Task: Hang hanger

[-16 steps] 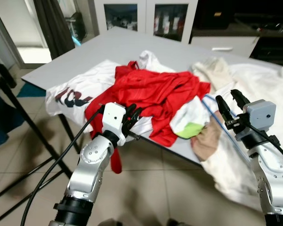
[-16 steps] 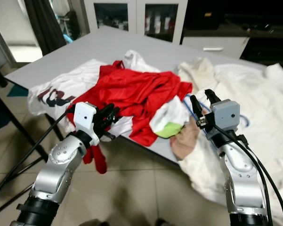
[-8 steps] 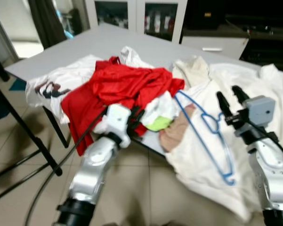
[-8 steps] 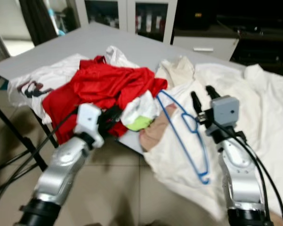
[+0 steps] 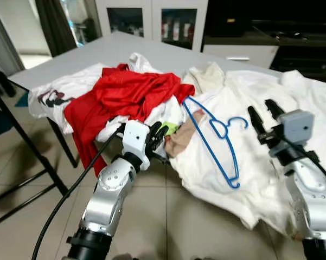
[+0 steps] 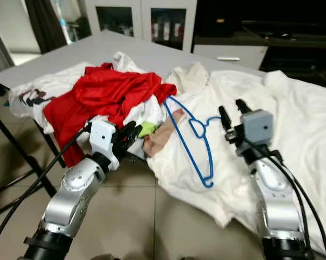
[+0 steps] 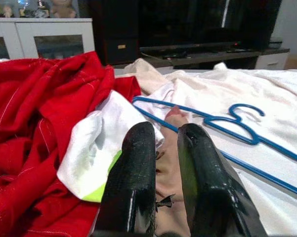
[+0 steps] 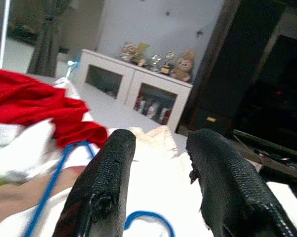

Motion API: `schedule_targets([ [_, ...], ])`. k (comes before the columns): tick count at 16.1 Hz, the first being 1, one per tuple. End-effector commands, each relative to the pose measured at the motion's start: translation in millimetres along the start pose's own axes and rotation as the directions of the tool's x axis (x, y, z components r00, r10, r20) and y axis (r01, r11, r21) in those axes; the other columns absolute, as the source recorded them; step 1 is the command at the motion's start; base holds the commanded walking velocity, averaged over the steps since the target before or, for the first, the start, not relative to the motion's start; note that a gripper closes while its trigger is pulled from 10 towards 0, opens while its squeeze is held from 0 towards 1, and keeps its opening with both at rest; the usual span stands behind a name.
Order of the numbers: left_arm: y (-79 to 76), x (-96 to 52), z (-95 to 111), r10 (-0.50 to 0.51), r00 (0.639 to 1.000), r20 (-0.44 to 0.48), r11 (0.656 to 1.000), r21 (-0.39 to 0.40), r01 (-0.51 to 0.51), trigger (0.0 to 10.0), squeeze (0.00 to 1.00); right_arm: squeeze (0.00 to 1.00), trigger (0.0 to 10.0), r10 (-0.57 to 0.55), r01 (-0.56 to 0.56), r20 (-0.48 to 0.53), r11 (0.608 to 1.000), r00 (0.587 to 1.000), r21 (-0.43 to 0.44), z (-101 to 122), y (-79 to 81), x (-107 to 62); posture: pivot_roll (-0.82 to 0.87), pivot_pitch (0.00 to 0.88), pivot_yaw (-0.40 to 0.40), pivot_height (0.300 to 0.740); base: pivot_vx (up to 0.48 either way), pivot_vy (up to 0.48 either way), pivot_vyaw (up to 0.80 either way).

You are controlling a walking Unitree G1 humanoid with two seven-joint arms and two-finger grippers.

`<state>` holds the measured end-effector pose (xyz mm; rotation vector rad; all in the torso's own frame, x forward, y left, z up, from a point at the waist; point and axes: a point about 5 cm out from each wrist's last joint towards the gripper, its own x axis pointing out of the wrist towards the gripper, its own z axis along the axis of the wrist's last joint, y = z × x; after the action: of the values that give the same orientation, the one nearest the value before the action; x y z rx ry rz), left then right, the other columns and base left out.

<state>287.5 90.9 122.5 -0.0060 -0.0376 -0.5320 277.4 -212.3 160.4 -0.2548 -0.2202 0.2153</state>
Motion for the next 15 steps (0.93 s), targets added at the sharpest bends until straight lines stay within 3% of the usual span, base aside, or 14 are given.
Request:
schedule_targets([
  [1, 2.7, 0.6, 1.9, 0.007, 1.0, 0.002, 1.0, 0.002, -0.007, 10.0, 0.0, 0.0, 10.0, 0.055, -0.056, -0.046, 0.998, 0.997, -0.003, -3.9, 5.9, 2.5, 0.05, 0.009, 0.021, 0.74, 0.0, 0.0, 0.0],
  [4, 2.0, 2.3, 2.3, 0.002, 1.0, 0.001, 1.0, 0.007, -0.002, 10.0, 0.0, 0.0, 10.0, 0.163, -0.155, -0.241, 0.986, 0.957, 0.052, -32.0, 19.8, -2.2, 0.05, 0.007, 0.024, 0.74, 0.0, 0.0, 0.0],
  [8, 2.1, 2.4, 2.3, 0.002, 1.0, 0.0, 1.0, 0.008, -0.002, 10.0, 0.0, 0.0, 10.0, 0.211, -0.197, -0.348, 0.977, 0.913, 0.076, -45.5, 23.2, -6.1, 0.05, 0.011, 0.021, 0.74, 0.0, 0.0, 0.0],
  [11, 1.4, 2.3, 1.5, 0.003, 1.0, -0.002, 1.0, 0.005, -0.003, 10.0, 0.0, 0.0, 10.0, 0.163, -0.156, -0.366, 0.987, 0.916, 0.047, -45.3, 17.1, -0.1, 0.06, 0.012, 0.017, 0.74, 0.0, 0.0, 0.0],
  [15, 1.3, 3.3, 1.3, 0.006, 1.0, -0.002, 1.0, 0.003, -0.006, 10.0, 0.0, 0.0, 10.0, 0.023, -0.009, -0.374, 0.999, 0.927, 0.04, -45.6, 2.0, 11.1, 0.06, 0.011, 0.014, 0.74, 0.0, 0.0, 0.0],
])
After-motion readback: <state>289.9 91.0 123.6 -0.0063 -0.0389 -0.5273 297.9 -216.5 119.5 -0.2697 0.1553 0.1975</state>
